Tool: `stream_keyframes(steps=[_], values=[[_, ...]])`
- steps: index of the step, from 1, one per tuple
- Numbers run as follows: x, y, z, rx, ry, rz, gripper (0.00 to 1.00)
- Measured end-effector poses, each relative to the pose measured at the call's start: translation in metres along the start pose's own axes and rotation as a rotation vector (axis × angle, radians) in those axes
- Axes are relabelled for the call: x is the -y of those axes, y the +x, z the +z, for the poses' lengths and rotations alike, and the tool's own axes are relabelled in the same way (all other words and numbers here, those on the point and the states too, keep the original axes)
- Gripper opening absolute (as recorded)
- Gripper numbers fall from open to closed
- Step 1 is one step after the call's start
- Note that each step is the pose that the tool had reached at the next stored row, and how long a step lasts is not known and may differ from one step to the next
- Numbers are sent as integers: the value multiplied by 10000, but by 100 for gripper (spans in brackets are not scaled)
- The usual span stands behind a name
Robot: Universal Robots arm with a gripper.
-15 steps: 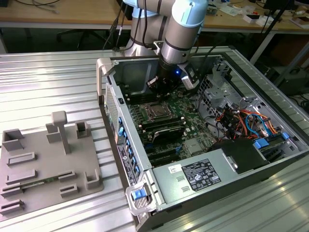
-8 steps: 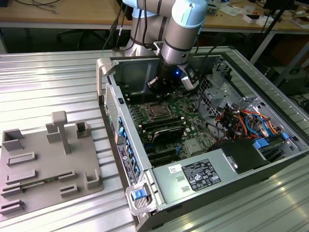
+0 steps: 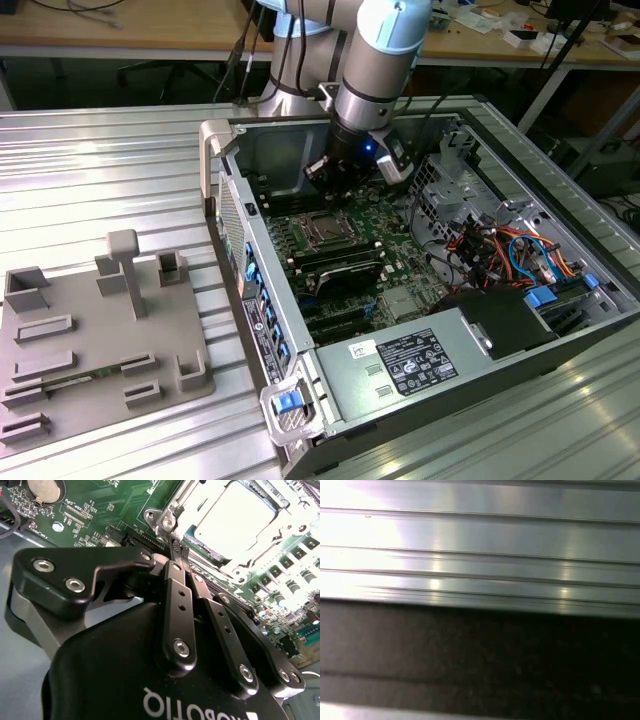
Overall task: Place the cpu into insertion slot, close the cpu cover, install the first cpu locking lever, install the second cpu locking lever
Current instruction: 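Install the first cpu locking lever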
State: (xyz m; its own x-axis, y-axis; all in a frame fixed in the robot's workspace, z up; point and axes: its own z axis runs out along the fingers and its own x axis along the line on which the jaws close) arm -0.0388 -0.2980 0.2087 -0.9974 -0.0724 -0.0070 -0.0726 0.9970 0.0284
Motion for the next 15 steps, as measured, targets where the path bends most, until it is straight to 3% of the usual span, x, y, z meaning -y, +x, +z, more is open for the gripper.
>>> stream_keyframes(steps=[15], values=[[18,1,-20,0,-2,0,11]])
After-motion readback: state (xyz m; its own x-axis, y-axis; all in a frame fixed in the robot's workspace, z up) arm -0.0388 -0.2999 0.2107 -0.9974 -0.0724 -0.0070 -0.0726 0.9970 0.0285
